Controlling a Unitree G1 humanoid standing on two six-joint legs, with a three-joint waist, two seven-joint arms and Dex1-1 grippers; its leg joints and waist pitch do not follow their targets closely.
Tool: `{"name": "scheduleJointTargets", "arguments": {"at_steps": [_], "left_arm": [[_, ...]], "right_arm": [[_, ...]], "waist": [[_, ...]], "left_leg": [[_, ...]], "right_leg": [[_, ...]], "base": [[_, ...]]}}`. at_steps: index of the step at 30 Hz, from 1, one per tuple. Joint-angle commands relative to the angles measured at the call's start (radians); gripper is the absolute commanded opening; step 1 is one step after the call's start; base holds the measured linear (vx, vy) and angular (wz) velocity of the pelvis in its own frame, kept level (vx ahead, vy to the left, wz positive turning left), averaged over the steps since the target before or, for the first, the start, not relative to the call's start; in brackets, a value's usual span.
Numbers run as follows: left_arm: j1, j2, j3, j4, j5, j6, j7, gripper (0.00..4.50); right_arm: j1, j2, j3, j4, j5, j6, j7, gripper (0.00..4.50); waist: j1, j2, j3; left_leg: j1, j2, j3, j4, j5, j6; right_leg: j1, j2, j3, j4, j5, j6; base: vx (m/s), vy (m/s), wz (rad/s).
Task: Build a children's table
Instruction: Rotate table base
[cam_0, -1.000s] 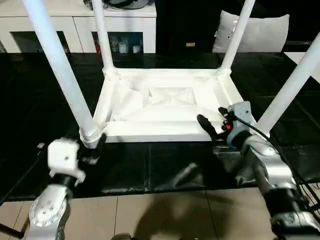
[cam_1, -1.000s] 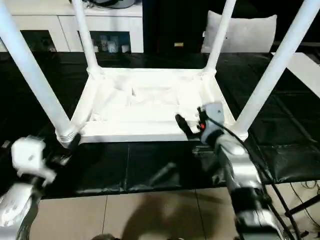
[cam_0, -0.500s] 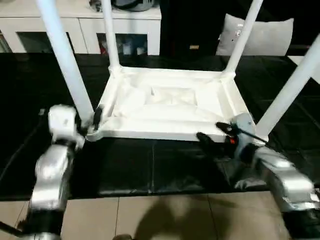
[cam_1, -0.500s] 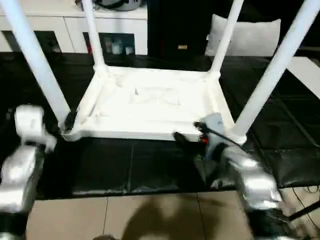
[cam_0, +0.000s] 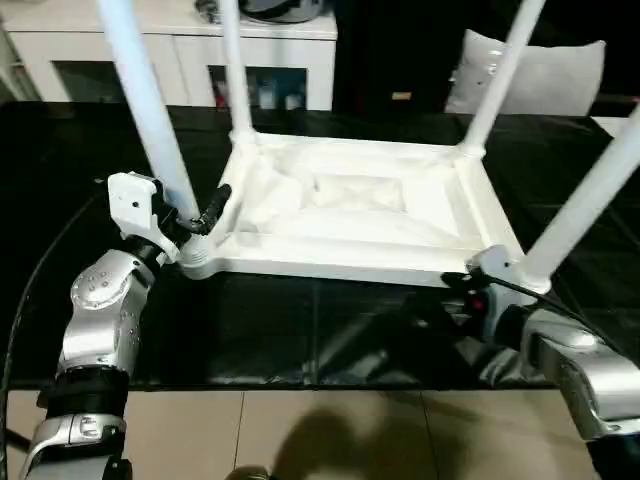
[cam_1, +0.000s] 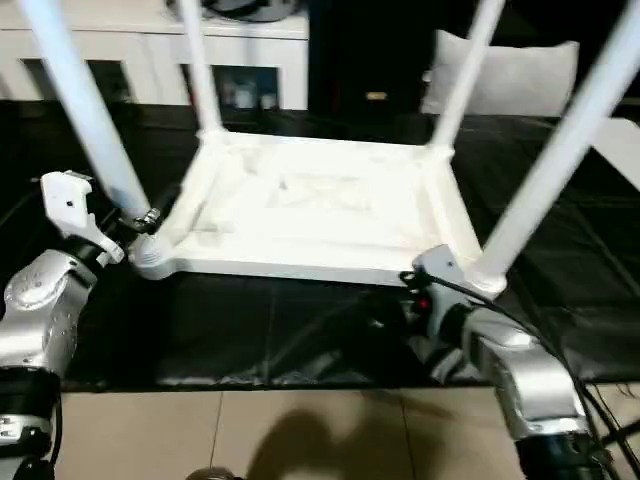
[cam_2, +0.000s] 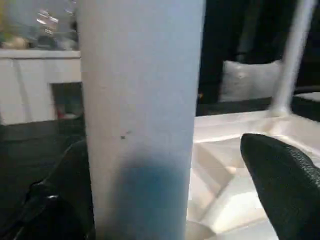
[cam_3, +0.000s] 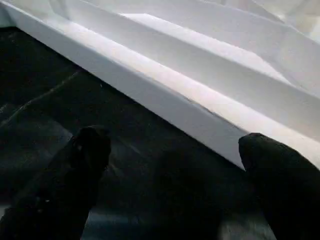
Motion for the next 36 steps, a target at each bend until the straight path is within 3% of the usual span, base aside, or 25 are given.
{"name": "scheduleJointTargets", "arguments": {"at_steps": [1,4,5,6,7,8,9,12,13,14,16,17,19,20,22,27,30,31,32,36], "left_arm": [[-0.004,0.0,-0.066,-0.045,-0.046,0.074,-0.112,4.46],[0.003,0.011,-0.077,-0.071,-0.082,0.129,-0.171,4.46],[0.024,0.041,-0.108,-0.135,-0.148,0.232,-0.285,4.46],[0.031,0.052,-0.12,-0.157,-0.168,0.265,-0.322,4.46],[0.039,0.065,-0.137,-0.186,-0.188,0.3,-0.36,4.46],[0.039,0.065,-0.137,-0.186,-0.188,0.3,-0.36,4.46],[0.046,0.078,-0.154,-0.218,-0.212,0.339,-0.391,4.46],[0.059,0.095,-0.183,-0.298,-0.272,0.428,-0.443,4.46],[0.059,0.095,-0.183,-0.298,-0.272,0.428,-0.443,4.46],[0.067,0.089,-0.211,-0.389,-0.338,0.5,-0.459,4.46],[0.069,0.078,-0.226,-0.438,-0.376,0.536,-0.456,4.46],[0.068,0.063,-0.241,-0.478,-0.406,0.565,-0.452,4.46],[0.067,0.049,-0.253,-0.505,-0.427,0.585,-0.449,4.46],[0.063,0.033,-0.26,-0.526,-0.447,0.608,-0.449,4.46],[0.06,0.023,-0.266,-0.537,-0.459,0.621,-0.449,4.46],[0.045,-0.018,-0.29,-0.528,-0.411,0.608,-0.43,4.46],[0.043,-0.026,-0.273,-0.485,-0.354,0.566,-0.383,4.46],[0.043,-0.024,-0.269,-0.482,-0.348,0.559,-0.366,4.46],[0.042,-0.025,-0.26,-0.482,-0.355,0.561,-0.352,4.46],[0.04,-0.028,-0.247,-0.491,-0.36,0.569,-0.34,4.46]], "right_arm": [[-0.032,0.007,-0.005,0.06,-0.029,-0.015,-0.031,4.5],[-0.063,0.023,-0.01,0.122,-0.048,-0.046,-0.055,4.5],[-0.135,0.056,-0.019,0.254,-0.074,-0.131,-0.089,4.5],[-0.161,0.065,-0.022,0.298,-0.079,-0.157,-0.097,4.5],[-0.188,0.073,-0.019,0.345,-0.082,-0.182,-0.096,4.5],[-0.188,0.073,-0.019,0.345,-0.082,-0.182,-0.096,4.5],[-0.213,0.079,-0.013,0.385,-0.085,-0.2,-0.092,4.5],[-0.253,0.091,-0.001,0.453,-0.093,-0.232,-0.087,4.5],[-0.253,0.091,-0.001,0.453,-0.093,-0.232,-0.087,4.5],[-0.282,0.103,0.006,0.504,-0.107,-0.261,-0.086,4.5],[-0.292,0.109,0.007,0.522,-0.112,-0.271,-0.087,4.5],[-0.301,0.117,0.006,0.54,-0.116,-0.286,-0.087,4.5],[-0.307,0.125,0.004,0.554,-0.119,-0.298,-0.087,4.5],[-0.315,0.135,0.004,0.573,-0.121,-0.315,-0.084,4.5],[-0.318,0.14,0.005,0.58,-0.122,-0.331,-0.08,4.5],[-0.329,0.14,-0.013,0.609,-0.124,-0.416,-0.101,4.5],[-0.337,0.115,-0.091,0.616,-0.113,-0.487,-0.193,4.5],[-0.344,0.101,-0.12,0.639,-0.117,-0.511,-0.239,4.5],[-0.35,0.078,-0.151,0.674,-0.125,-0.532,-0.301,4.5],[-0.351,0.019,-0.184,0.765,-0.162,-0.56,-0.438,4.5]], "waist": [[-0.009,-0.001,-0.063],[-0.011,0.003,-0.061],[-0.013,-0.01,-0.062],[-0.019,0.0,-0.058],[-0.019,0.001,-0.059],[-0.025,-0.005,-0.057],[-0.024,-0.004,-0.057],[-0.03,-0.007,-0.061],[-0.033,-0.015,-0.063],[-0.036,-0.019,-0.062],[-0.042,-0.019,-0.062],[-0.043,-0.016,-0.061],[-0.047,-0.021,-0.059],[-0.048,-0.015,-0.057],[-0.052,-0.022,-0.056],[-0.055,-0.025,-0.056],[-0.058,-0.023,-0.058],[-0.058,-0.017,-0.059],[-0.06,-0.022,-0.059],[-0.057,-0.027,-0.059]], "left_leg": [[0.009,0.095,-0.038,-0.083,-0.087,0.024],[0.008,0.097,-0.039,-0.086,-0.096,0.004],[0.012,0.095,-0.035,-0.086,-0.111,-0.003],[0.007,0.092,-0.037,-0.09,-0.119,-0.012],[0.013,0.092,-0.035,-0.088,-0.128,-0.016],[0.009,0.092,-0.035,-0.089,-0.126,-0.011],[0.015,0.094,-0.032,-0.089,-0.125,-0.007],[0.005,0.094,-0.033,-0.087,-0.079,0.001],[0.005,0.095,-0.03,-0.086,-0.073,0.001],[0.0,0.091,-0.029,-0.086,-0.054,0.01],[-0.009,0.087,-0.027,-0.081,-0.032,0.011],[-0.003,0.088,-0.022,-0.079,-0.038,0.013],[-0.005,0.086,-0.021,-0.079,-0.041,0.019],[-0.003,0.085,-0.022,-0.079,-0.052,0.02],[-0.003,0.083,-0.02,-0.079,-0.063,0.018],[0.0,0.08,-0.019,-0.078,-0.059,0.026],[0.005,0.08,-0.02,-0.079,-0.056,0.023],[0.005,0.078,-0.02,-0.078,-0.053,0.021],[0.006,0.079,-0.018,-0.078,-0.055,0.02],[0.006,0.072,-0.014,-0.076,-0.05,0.014]], "right_leg": [[0.043,-0.139,0.096,-0.075,-0.289,-0.044],[0.041,-0.142,0.098,-0.071,-0.293,-0.058],[0.041,-0.144,0.099,-0.074,-0.315,-0.056],[0.043,-0.145,0.098,-0.075,-0.342,-0.069],[0.041,-0.145,0.098,-0.077,-0.351,-0.068],[0.045,-0.143,0.102,-0.075,-0.355,-0.074],[0.039,-0.142,0.103,-0.077,-0.351,-0.074],[0.048,-0.137,0.105,-0.059,-0.273,-0.093],[0.048,-0.139,0.107,-0.053,-0.259,-0.099],[0.051,-0.137,0.108,-0.052,-0.247,-0.104],[0.051,-0.137,0.112,-0.043,-0.226,-0.128],[0.046,-0.136,0.113,-0.048,-0.241,-0.127],[0.048,-0.132,0.113,-0.05,-0.261,-0.126],[0.047,-0.13,0.112,-0.053,-0.283,-0.118],[0.049,-0.128,0.112,-0.059,-0.314,-0.105],[0.045,-0.124,0.111,-0.065,-0.353,-0.072],[0.043,-0.12,0.11,-0.063,-0.342,-0.06],[0.043,-0.118,0.111,-0.058,-0.321,-0.065],[0.042,-0.117,0.11,-0.059,-0.31,-0.068],[0.042,-0.113,0.109,-0.055,-0.289,-0.075]], "base": [[0.0,0.0,0.0],[0.0,0.0,0.0],[0.0,0.0,0.0],[0.0,0.0,0.0],[0.0,0.0,0.0],[0.0,0.0,0.0],[0.0,0.0,0.0],[0.0,0.0,0.0],[0.0,0.0,0.0],[0.0,0.0,0.0],[0.0,0.0,0.0],[0.0,0.0,0.0],[0.0,0.0,0.0],[0.0,0.0,0.0],[0.0,0.0,0.0],[0.0,0.0,0.0],[0.0,0.0,0.0],[0.0,0.0,0.0],[0.0,0.0,0.0],[0.0,0.0,0.0]]}}
